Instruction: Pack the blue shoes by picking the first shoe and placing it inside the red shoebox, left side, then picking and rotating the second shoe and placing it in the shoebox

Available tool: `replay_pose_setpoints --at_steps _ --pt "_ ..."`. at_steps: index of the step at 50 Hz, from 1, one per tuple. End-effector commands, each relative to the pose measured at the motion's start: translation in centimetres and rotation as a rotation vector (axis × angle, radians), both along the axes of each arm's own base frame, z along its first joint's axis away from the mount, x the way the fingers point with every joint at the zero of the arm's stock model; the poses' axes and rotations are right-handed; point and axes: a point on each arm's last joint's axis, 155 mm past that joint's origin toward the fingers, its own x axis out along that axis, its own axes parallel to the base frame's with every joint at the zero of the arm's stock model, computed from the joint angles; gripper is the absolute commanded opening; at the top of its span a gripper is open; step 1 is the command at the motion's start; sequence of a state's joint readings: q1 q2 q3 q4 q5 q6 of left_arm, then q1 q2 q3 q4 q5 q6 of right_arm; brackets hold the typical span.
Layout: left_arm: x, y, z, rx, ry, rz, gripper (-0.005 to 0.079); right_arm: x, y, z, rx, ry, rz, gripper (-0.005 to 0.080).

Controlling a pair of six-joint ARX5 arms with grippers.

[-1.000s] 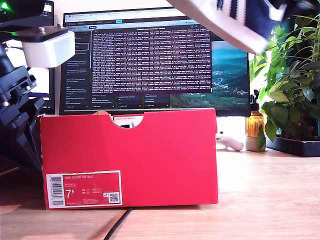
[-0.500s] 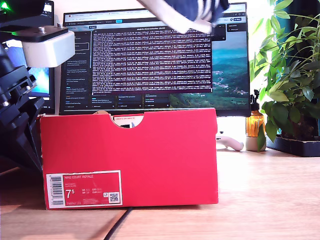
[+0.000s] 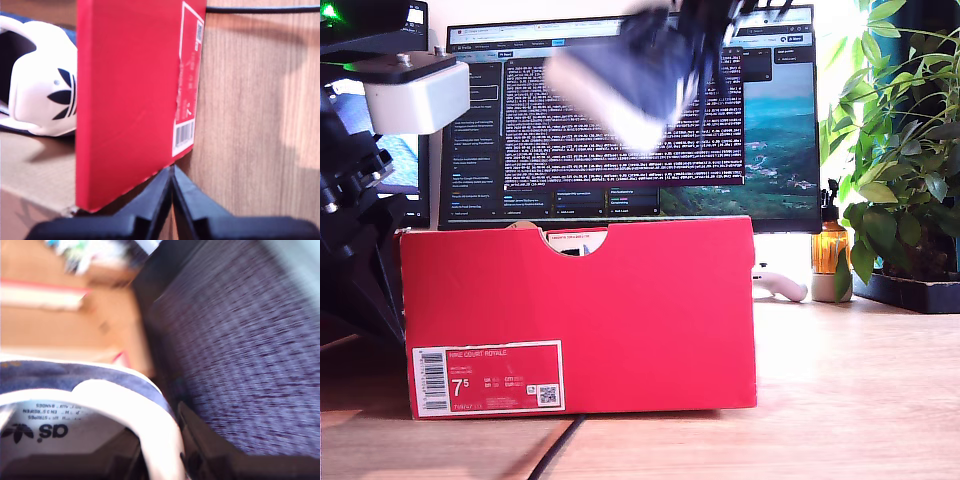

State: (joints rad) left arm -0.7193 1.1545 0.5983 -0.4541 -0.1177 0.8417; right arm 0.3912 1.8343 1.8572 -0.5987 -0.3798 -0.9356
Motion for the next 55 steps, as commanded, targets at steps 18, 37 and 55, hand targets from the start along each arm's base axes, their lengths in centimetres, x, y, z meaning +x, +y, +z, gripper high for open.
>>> replay_pose_setpoints --at_steps 18,37,55 --pt "0.1 -0.6 0.3 -0.017 0.002 -0.007 -0.0019 2.1 0.8 -2.8 -0.061 -0.035 0.051 -0.0013" --pt "0.2 -0.6 0.3 -0.017 0.001 -0.007 -0.0019 2.7 2.3 -8.0 -0.126 0.018 0.103 -0.0013" --pt "0.2 -0.6 0.3 -0.018 -0.001 -0.007 -0.0019 2.5 2.4 -11.3 -0.167 0.084 0.122 -0.0013"
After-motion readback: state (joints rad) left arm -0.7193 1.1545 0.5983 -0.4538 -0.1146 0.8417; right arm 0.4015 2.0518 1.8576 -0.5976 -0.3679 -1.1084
